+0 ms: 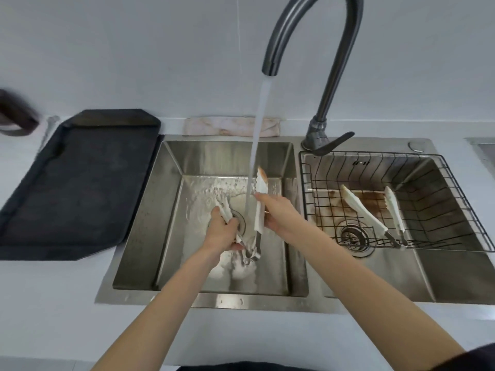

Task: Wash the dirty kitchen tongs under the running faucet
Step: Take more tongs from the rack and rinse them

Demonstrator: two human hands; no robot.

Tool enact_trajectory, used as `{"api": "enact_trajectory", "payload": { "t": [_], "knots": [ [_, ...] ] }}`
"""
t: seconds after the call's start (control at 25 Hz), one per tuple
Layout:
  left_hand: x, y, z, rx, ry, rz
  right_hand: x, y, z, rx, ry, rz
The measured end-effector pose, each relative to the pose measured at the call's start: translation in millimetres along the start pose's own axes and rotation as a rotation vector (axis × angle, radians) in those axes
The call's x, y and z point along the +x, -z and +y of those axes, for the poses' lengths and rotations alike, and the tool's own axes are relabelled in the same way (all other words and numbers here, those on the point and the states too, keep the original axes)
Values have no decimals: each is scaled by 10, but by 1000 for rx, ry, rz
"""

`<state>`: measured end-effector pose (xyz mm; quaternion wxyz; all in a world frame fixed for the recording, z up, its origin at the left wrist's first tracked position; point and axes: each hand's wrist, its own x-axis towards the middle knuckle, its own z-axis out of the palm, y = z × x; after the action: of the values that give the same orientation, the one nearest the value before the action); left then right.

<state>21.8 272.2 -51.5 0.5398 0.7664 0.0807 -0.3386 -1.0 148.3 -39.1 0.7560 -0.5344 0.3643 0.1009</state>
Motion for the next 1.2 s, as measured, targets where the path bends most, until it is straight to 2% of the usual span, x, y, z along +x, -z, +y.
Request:
{"api": "enact_trajectory", "payload": {
  "t": [0.16, 0.28, 0.6, 0.68, 0.88, 1.0, 1.2],
  "knots": [
    [77, 224, 39, 4, 47, -66, 208, -247, -44, 508, -148, -36],
    [166, 331, 49, -16, 75, -106, 361, -357, -65, 659, -197, -30],
    [433, 440, 126, -57, 113, -138, 735, -338, -167, 718, -223, 78],
    [506, 432, 139, -18, 101, -85, 818, -307, -199, 679, -241, 82],
    [518, 442, 139, 164, -114, 52, 956, -297, -199, 484, -183, 130],
    [526, 490, 150, 233, -262, 171, 948, -379, -141, 440, -177, 57],
    [520, 603, 222, 353, -324, 259, 914, -428, -34, 431, -206, 17]
  ]
}}
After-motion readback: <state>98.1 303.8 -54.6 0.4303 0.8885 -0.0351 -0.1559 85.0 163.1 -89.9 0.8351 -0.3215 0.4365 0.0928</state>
